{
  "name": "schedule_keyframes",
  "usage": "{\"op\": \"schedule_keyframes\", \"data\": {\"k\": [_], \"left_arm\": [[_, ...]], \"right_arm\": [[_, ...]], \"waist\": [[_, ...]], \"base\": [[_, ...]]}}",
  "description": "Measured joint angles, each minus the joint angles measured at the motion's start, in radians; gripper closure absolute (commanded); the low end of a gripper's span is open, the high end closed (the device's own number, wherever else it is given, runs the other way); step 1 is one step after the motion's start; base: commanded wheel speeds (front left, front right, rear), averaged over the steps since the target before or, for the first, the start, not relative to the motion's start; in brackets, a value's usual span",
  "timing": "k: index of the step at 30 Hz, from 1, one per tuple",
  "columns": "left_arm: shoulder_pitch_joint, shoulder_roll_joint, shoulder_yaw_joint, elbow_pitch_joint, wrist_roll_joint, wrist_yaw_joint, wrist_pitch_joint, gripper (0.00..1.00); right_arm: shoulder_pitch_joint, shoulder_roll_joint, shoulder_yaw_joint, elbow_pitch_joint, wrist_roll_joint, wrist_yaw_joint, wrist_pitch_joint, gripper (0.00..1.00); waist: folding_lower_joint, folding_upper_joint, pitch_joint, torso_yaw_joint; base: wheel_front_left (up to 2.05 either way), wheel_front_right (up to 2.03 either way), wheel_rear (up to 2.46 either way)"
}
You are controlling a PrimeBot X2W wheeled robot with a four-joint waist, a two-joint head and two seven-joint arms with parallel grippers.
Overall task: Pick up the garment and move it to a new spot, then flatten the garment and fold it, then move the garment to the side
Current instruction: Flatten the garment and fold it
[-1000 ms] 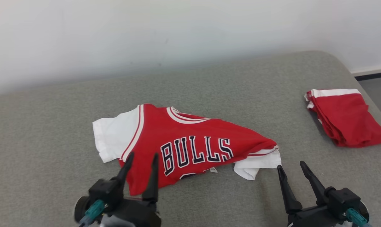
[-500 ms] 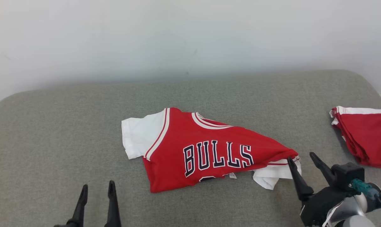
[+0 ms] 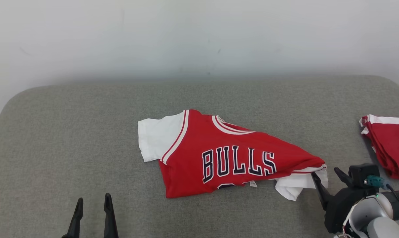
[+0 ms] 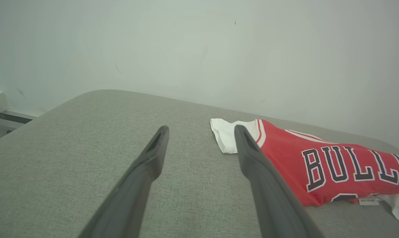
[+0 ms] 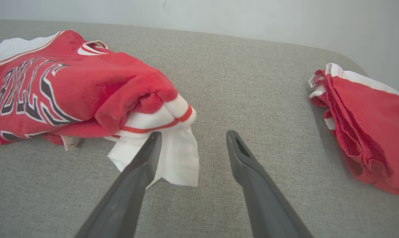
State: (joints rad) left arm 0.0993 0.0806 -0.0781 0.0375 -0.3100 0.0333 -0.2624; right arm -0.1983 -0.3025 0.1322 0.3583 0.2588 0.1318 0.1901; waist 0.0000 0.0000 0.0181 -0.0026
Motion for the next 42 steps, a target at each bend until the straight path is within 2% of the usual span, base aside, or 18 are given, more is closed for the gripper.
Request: {"op": "schedule_keyframes", "data": {"k": [4, 5, 6, 11, 16, 19, 22, 26, 29, 32, 37, 42], "left_arm": [[-0.008, -0.014, 0.022, 0.008, 0.012, -0.023, 0.0, 0.0], [-0.009, -0.015, 0.025, 0.01, 0.014, -0.025, 0.0, 0.0], [-0.012, -0.018, 0.026, 0.012, 0.017, -0.026, 0.0, 0.0], [-0.019, -0.025, 0.036, 0.017, 0.024, -0.035, 0.0, 0.0], [-0.018, -0.027, 0.044, 0.018, 0.026, -0.035, 0.0, 0.0], [-0.017, -0.028, 0.049, 0.018, 0.026, -0.035, 0.0, 0.0], [-0.017, -0.029, 0.048, 0.018, 0.026, -0.035, 0.0, 0.0], [-0.017, -0.029, 0.038, 0.017, 0.018, -0.033, 0.0, 0.0], [-0.015, -0.029, 0.033, 0.016, 0.012, -0.028, 0.0, 0.0], [-0.014, -0.029, 0.032, 0.016, 0.011, -0.025, 0.0, 0.0], [-0.015, -0.029, 0.035, 0.014, 0.009, -0.025, 0.0, 0.0], [-0.015, -0.029, 0.038, 0.016, 0.009, -0.025, 0.0, 0.0]], "right_arm": [[-0.064, -0.004, 0.024, 0.071, 0.014, 0.0, 0.011, 0.0], [-0.077, -0.005, 0.029, 0.085, 0.021, 0.0, 0.013, 0.53], [-0.09, -0.007, 0.037, 0.095, 0.023, 0.0, 0.013, 1.0], [-0.161, -0.029, 0.074, 0.1, 0.008, 0.0, -0.015, 1.0], [-0.233, -0.054, 0.088, 0.047, -0.05, 0.0, -0.069, 1.0], [-0.316, -0.077, 0.09, -0.026, -0.117, 0.0, -0.117, 1.0], [-0.323, -0.085, 0.065, -0.049, -0.145, 0.0, -0.112, 1.0], [-0.233, -0.074, -0.043, -0.06, -0.194, 0.0, -0.032, 1.0], [-0.126, -0.041, -0.112, -0.059, -0.215, 0.0, 0.022, 1.0], [-0.015, 0.004, -0.135, -0.065, -0.212, 0.0, 0.075, 1.0], [0.121, 0.048, -0.104, -0.123, -0.163, 0.0, 0.138, 1.0], [0.208, 0.036, 0.038, -0.214, -0.07, 0.0, 0.225, 1.0]], "waist": [[0.0, 0.0, 0.019, 0.014], [0.0001, 0.0, 0.022, 0.017], [0.0001, 0.0, 0.024, 0.021], [0.0001, 0.0, 0.029, 0.037], [0.0, 0.0, 0.024, 0.037], [0.0001, 0.0, 0.02, 0.03], [0.0, -0.0001, 0.017, 0.028], [0.0, 0.0, 0.013, 0.025], [0.0, 0.0, 0.014, 0.023], [0.0, 0.0, 0.016, 0.021], [0.0, 0.0, 0.022, 0.011], [0.0, 0.0, 0.025, -0.003]], "base": [[0.0, 0.0, 0.0], [0.0, 0.0, 0.0], [0.0, 0.0, 0.0], [0.0, 0.0, 0.0], [0.0, 0.0, 0.0], [0.0, 0.0, 0.0], [0.0, 0.0, 0.0], [0.0, 0.0, 0.0], [0.0, 0.0, 0.0], [0.0, 0.0, 0.0], [0.0, 0.0, 0.0], [0.0, 0.0, 0.0]]}}
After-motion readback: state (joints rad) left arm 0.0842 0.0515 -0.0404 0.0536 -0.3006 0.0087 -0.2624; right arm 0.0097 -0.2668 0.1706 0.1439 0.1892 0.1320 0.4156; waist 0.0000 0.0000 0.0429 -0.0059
